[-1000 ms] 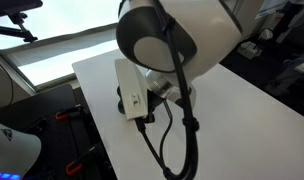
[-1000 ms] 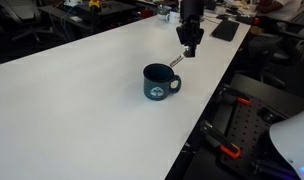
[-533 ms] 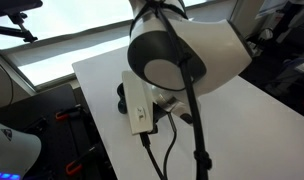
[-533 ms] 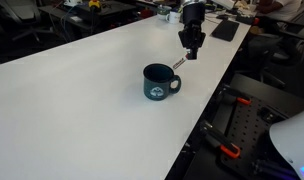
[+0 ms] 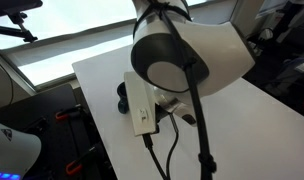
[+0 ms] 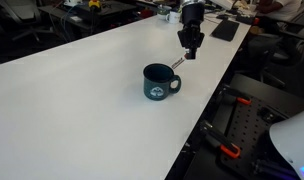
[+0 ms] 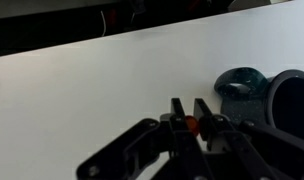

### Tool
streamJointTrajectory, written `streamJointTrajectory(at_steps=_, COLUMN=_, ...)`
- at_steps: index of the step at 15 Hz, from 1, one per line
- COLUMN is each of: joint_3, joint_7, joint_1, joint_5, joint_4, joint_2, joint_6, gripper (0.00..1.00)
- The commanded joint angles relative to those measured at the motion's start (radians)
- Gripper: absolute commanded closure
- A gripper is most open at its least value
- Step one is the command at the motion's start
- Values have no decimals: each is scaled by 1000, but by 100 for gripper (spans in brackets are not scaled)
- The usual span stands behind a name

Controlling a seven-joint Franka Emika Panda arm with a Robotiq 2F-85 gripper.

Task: Remove the marker from the mug.

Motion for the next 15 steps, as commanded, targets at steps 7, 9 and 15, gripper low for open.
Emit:
streamJointTrajectory(at_steps=7, joint_3=13, joint_7=-40, joint_1=-22, joint_5=59, joint_4=27, joint_2=9, joint_6=-69, gripper=95)
streamJointTrajectory(at_steps=9, joint_3=14, joint_7=-43, joint_1=-24, joint_5=76, joint_4=30, joint_2=10, joint_6=-85, gripper=95)
streamJointTrajectory(at_steps=15, joint_3=7, joint_7=-19, joint_1=-21, joint_5=74, joint_4=45, joint_2=14, joint_6=-138, gripper=95)
